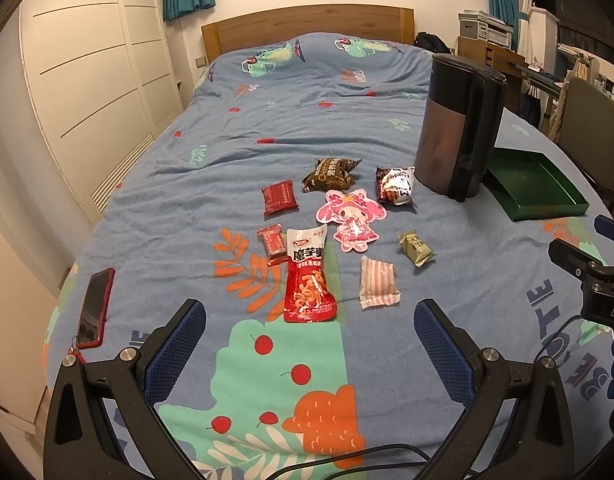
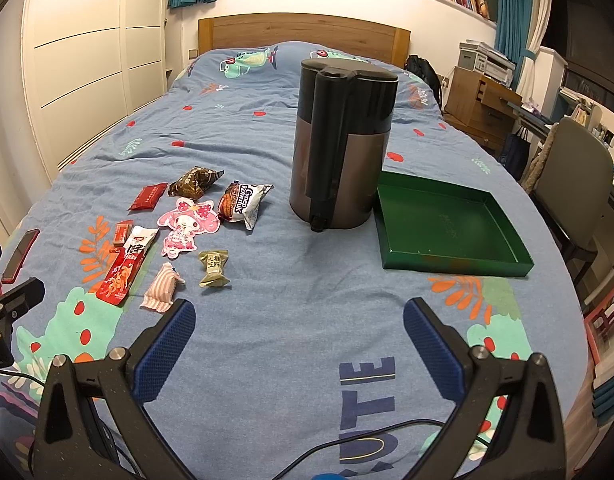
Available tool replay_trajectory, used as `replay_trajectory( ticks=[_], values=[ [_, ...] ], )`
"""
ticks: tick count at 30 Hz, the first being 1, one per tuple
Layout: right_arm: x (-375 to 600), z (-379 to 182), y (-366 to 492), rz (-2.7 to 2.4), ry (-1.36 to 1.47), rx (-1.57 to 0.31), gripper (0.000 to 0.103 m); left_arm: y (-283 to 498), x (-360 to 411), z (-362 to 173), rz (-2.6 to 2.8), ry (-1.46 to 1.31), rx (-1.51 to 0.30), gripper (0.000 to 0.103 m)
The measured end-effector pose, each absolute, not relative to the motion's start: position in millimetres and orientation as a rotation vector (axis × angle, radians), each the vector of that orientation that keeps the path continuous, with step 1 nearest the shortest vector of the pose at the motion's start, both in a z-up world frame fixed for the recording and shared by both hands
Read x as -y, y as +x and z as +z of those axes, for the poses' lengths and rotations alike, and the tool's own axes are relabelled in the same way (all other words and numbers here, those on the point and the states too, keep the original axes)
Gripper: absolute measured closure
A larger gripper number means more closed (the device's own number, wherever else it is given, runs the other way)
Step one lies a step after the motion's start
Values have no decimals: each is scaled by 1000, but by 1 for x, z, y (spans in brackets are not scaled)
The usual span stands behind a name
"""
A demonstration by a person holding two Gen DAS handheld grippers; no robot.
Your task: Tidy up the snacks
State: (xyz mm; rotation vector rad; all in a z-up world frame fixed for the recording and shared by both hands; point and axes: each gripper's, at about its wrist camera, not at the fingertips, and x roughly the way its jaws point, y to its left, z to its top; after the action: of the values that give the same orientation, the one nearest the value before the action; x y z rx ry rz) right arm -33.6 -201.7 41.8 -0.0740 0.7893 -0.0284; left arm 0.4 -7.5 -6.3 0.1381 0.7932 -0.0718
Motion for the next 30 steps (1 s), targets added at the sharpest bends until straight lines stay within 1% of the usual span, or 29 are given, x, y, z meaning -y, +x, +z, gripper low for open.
replay_trajectory(
  ticks=[30],
  values=[
    [193,38,-30,-8,-69,-787,0,6,13,-15,-112,173,-821,1]
  ],
)
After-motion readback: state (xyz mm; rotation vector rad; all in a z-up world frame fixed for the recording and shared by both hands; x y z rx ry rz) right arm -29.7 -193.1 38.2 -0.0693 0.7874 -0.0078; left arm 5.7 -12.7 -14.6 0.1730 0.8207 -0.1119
